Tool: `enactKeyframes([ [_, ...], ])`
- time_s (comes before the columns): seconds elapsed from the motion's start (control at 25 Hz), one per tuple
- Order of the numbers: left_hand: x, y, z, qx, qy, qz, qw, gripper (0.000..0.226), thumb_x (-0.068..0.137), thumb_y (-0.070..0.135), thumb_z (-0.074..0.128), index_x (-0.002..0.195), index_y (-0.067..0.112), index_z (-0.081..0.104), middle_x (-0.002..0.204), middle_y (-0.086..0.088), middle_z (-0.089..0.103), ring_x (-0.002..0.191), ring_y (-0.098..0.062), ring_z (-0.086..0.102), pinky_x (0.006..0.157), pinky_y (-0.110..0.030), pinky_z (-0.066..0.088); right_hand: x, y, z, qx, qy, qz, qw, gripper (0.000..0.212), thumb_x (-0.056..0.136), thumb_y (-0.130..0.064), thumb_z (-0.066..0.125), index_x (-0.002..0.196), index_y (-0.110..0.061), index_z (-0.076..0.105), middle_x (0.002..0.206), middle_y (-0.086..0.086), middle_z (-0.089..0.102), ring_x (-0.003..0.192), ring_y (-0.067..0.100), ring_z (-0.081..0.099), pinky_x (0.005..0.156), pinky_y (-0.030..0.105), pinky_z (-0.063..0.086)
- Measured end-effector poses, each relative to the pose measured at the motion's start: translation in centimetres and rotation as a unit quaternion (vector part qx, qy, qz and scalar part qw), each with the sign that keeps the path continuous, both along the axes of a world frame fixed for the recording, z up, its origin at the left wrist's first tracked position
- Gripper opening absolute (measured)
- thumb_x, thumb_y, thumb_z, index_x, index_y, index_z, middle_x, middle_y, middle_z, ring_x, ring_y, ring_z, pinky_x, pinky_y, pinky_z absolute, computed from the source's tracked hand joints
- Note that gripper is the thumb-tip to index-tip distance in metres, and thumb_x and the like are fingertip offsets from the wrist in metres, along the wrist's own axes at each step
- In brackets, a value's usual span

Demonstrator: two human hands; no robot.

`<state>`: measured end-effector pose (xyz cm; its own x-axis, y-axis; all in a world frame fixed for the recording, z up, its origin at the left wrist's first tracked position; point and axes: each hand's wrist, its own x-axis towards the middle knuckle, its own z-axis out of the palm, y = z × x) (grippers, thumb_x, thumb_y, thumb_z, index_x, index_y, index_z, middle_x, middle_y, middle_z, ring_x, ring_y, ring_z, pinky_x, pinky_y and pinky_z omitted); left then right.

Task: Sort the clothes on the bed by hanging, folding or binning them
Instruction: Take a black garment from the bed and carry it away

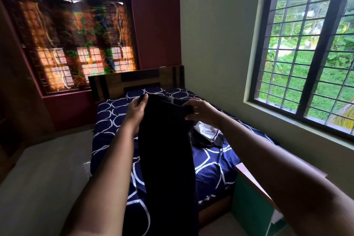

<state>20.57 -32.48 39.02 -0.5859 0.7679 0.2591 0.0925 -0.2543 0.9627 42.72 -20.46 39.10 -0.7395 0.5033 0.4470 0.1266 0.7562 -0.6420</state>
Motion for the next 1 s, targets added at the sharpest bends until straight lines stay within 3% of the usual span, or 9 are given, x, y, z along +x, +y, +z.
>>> enactKeyframes([
  [0.04,0.0,-0.1,-0.1,0.000,0.018,0.005,1.000,0.023,0.095,0.039,0.055,0.087,0.020,0.065,0.084,0.000,0.069,0.079,-0.016,0.065,0.070,-0.028,0.050,0.1,0.2,0.1,0.038,-0.003,-0.018,0.999,0.044,0.069,0.003,0.079,0.111,-0.004,0.066,0.117,0.011,0.056,0.102,0.015,0.054,0.091,0.036,0.051],
  [0.16,0.0,-0.5,-0.4,0.007,0.073,0.019,0.997,0.023,0.096,0.039,0.054,0.094,0.019,0.066,0.091,0.002,0.070,0.083,-0.012,0.066,0.069,-0.022,0.048,0.5,0.0,1.3,0.034,0.035,-0.010,0.999,0.031,0.067,0.006,0.079,0.096,0.001,0.071,0.136,0.015,0.052,0.094,-0.006,0.057,0.085,0.022,0.048],
  [0.24,0.0,-0.7,-0.3,0.014,0.103,0.023,0.994,0.023,0.096,0.040,0.054,0.096,0.020,0.066,0.093,0.002,0.069,0.087,-0.012,0.065,0.072,-0.023,0.048,0.9,-0.3,2.1,-0.017,0.053,0.033,0.998,0.023,0.069,0.010,0.076,0.089,0.001,0.071,0.137,0.008,0.052,0.097,0.003,0.060,0.087,0.035,0.050],
  [0.36,0.0,-0.7,0.4,0.016,0.108,0.021,0.994,0.018,0.096,0.038,0.053,0.094,0.025,0.065,0.091,0.005,0.068,0.085,-0.009,0.063,0.071,-0.020,0.047,1.3,-1.2,3.1,-0.138,0.070,0.077,0.985,0.020,0.076,0.011,0.068,0.083,-0.008,0.071,0.119,-0.010,0.063,0.093,0.010,0.063,0.083,0.038,0.053],
  [0.48,0.1,-0.8,1.4,0.025,0.126,0.033,0.991,0.017,0.096,0.037,0.053,0.097,0.024,0.064,0.091,0.006,0.067,0.085,-0.008,0.062,0.071,-0.020,0.047,0.9,-1.3,3.8,-0.198,0.097,0.049,0.974,0.025,0.080,0.013,0.063,0.096,-0.006,0.066,0.096,-0.003,0.065,0.073,0.004,0.064,0.070,0.026,0.054],
  [0.6,-0.3,-0.6,1.6,0.006,0.185,0.044,0.982,0.025,0.096,0.041,0.052,0.101,0.020,0.064,0.094,0.005,0.066,0.091,-0.013,0.063,0.076,-0.026,0.047,0.9,-0.7,4.2,-0.158,0.083,0.013,0.984,0.030,0.082,0.015,0.060,0.092,-0.012,0.058,0.084,0.004,0.057,0.066,0.005,0.058,0.062,0.023,0.049],
  [0.8,-0.5,0.0,1.4,-0.047,0.311,0.045,0.948,0.037,0.094,0.039,0.055,0.114,0.009,0.063,0.106,-0.004,0.065,0.099,-0.016,0.059,0.081,-0.026,0.042,1.3,1.0,4.0,-0.096,0.051,-0.008,0.994,0.054,0.076,0.009,0.062,0.107,-0.032,0.045,0.102,0.017,0.056,0.085,0.023,0.052,0.074,0.038,0.046],
  [0.92,-0.8,0.4,1.7,-0.089,0.417,0.035,0.904,0.038,0.092,0.034,0.061,0.119,0.008,0.060,0.102,-0.003,0.063,0.094,-0.015,0.057,0.078,-0.024,0.040,1.5,2.5,4.6,0.035,-0.056,-0.084,0.994,0.056,0.073,0.004,0.067,0.121,-0.021,0.053,0.104,0.009,0.062,0.088,0.017,0.052,0.080,0.029,0.042],
  [1.0,-0.9,0.7,1.5,-0.127,0.464,0.007,0.877,0.035,0.089,0.032,0.065,0.117,0.011,0.059,0.097,0.001,0.061,0.089,-0.014,0.057,0.075,-0.024,0.038,1.5,2.8,5.0,0.107,-0.202,-0.072,0.971,0.048,0.076,0.007,0.068,0.121,-0.006,0.059,0.105,0.006,0.063,0.090,0.013,0.051,0.073,0.019,0.035],
])
